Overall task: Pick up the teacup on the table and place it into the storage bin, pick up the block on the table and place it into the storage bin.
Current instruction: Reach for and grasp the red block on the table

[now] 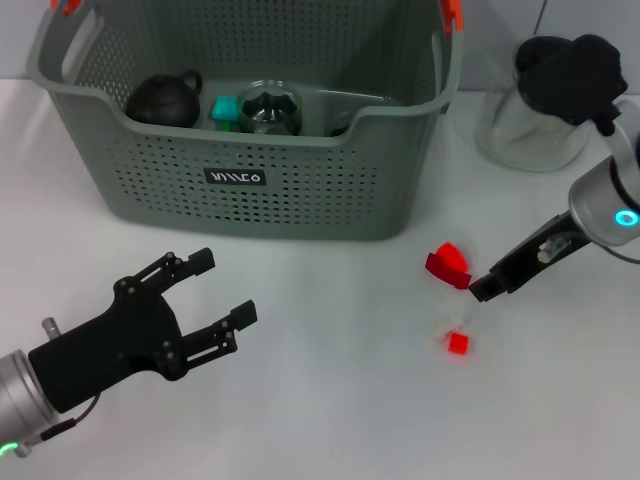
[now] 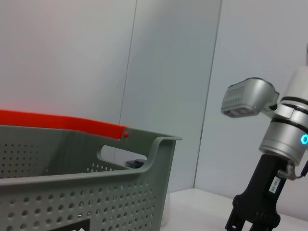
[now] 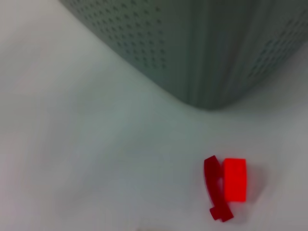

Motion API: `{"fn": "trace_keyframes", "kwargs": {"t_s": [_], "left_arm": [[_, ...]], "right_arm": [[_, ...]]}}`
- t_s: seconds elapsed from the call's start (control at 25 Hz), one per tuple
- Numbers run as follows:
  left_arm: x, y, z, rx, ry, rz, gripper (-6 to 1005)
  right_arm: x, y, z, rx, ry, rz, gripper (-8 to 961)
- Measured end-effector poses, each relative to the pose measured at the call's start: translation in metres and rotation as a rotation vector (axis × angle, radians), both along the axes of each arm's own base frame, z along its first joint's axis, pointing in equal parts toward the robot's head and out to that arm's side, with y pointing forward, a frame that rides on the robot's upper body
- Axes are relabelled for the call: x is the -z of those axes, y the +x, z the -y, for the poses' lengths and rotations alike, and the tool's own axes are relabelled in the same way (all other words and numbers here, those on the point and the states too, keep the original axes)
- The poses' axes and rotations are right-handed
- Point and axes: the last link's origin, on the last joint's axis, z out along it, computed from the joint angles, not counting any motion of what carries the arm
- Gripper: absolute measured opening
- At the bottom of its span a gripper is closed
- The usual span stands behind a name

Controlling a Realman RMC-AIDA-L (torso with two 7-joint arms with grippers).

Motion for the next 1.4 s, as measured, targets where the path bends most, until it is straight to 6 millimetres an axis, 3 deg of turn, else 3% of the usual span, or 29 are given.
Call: {"fn": "trace_keyframes", "kwargs": {"t_s": [0.68,1.4], "left_arm": [[-0.001,-0.002,0.002,-0.016,0.011,0.006,843],[0.000,-0.002,0.000,-0.019,0.012,0.001,843]], "right_arm": [[0.029,-0.002,-0.002,-0.080,-0.025,0.049,521],[0.039,-0.001,-0.007,-0.082,-0.014,0.063,501]]}}
